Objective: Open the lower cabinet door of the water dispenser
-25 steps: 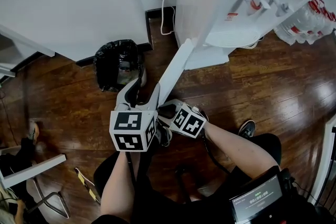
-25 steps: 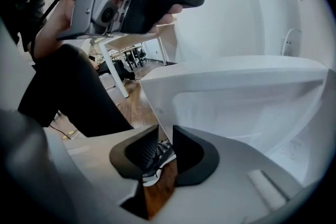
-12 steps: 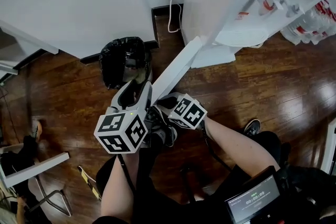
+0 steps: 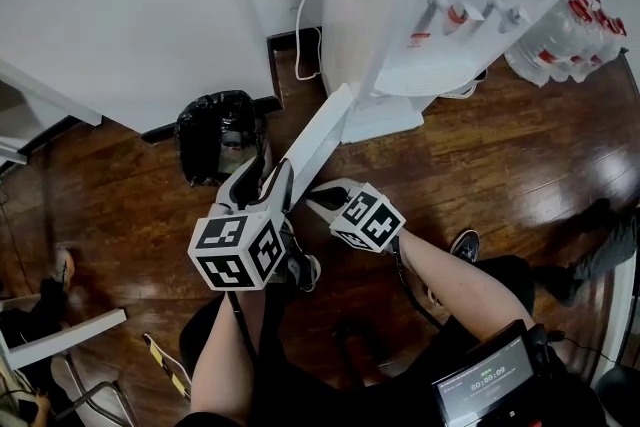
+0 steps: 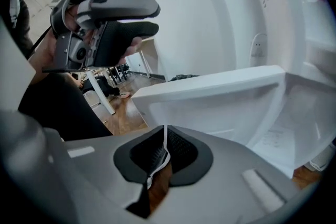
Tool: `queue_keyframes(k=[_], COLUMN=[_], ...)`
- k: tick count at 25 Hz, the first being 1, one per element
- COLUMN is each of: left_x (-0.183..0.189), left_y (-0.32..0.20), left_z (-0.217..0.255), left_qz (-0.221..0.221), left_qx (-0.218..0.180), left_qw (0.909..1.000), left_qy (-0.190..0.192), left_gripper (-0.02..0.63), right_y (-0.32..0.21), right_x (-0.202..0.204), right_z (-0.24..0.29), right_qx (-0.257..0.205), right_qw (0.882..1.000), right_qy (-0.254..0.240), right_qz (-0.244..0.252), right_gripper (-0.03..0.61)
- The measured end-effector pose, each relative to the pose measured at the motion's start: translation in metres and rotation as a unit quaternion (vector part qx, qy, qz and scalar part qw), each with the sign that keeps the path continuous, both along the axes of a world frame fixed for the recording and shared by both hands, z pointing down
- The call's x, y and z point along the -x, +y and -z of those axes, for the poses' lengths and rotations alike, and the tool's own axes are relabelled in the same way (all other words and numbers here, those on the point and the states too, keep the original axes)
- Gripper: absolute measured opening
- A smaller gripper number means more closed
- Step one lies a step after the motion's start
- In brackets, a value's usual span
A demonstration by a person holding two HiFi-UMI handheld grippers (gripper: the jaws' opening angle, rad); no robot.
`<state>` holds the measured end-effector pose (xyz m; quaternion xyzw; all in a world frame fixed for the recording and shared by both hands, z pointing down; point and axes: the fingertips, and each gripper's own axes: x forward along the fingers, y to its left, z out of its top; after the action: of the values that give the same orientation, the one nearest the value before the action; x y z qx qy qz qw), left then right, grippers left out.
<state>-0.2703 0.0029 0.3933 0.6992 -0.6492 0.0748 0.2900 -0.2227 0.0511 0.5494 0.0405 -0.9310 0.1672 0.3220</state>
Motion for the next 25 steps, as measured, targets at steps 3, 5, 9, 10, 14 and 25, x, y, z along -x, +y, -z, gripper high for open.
queue_keyframes(k=[3,5,9,10,14,25], left_x=[-0.023,-0.042,-0.080,-0.090,-0.128,-0.202], left_y=[-0.010,-0.016,-0.028,-0.031,-0.043,-0.065], left_z=[0.004,0.007,0.011,0.011,0.010,0.002], left_qz=[-0.020,-0.036,-0.069,-0.078,-0.112,-0.173], left_qx=[-0.003,-0.005,-0.009,-0.008,-0.006,-0.023], left_qw=[0.9998,0.9993,0.9975,0.9967,0.9932,0.9835], left_qy=[-0.004,-0.007,-0.017,-0.021,-0.030,-0.048], left_gripper=[0.187,0.189,0.187,0.184,0.178,0.170], right_y=[-0.016,-0.026,-0.046,-0.051,-0.073,-0.142], right_x=[-0.026,-0.044,-0.075,-0.082,-0.107,-0.199], right_z=[0.015,0.024,0.039,0.043,0.063,0.140], right_qx=[-0.010,-0.017,-0.034,-0.037,-0.050,-0.123], right_qw=[1.000,0.999,0.997,0.996,0.992,0.945], right_qy=[-0.006,-0.007,-0.012,-0.015,-0.032,-0.087], right_qz=[-0.024,-0.038,-0.066,-0.074,-0.114,-0.289], right_gripper=[0.020,0.020,0.020,0.020,0.020,0.020])
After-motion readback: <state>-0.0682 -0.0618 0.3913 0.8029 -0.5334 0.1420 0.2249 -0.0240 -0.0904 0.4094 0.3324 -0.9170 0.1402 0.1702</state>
